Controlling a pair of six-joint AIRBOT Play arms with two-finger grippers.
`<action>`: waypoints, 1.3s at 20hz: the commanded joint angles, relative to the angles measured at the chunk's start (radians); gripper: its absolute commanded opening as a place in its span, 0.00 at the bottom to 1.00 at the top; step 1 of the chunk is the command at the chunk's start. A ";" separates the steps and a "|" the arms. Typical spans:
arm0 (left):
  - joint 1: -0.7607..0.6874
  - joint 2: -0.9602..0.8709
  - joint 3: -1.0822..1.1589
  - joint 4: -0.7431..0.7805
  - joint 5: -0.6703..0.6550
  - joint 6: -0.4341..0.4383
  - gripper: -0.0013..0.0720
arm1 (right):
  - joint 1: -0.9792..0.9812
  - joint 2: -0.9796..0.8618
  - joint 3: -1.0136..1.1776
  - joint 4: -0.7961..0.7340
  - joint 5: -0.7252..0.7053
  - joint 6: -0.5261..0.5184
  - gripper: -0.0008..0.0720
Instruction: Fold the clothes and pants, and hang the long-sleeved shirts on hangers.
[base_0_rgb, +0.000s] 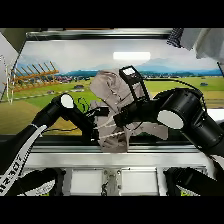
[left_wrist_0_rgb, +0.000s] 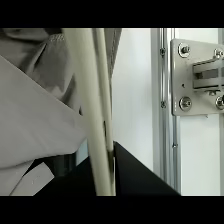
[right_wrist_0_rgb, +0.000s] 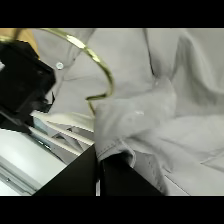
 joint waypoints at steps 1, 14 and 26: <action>-0.001 0.000 0.001 -0.001 0.001 0.000 0.04 | 0.014 -0.010 0.001 0.032 -0.033 -0.001 0.03; -0.001 0.000 0.001 -0.001 0.000 0.000 0.04 | 0.008 -0.008 0.004 0.066 -0.005 -0.001 0.92; -0.001 0.000 0.001 -0.001 0.000 0.000 0.04 | -0.230 0.008 0.103 0.343 0.255 -0.287 0.92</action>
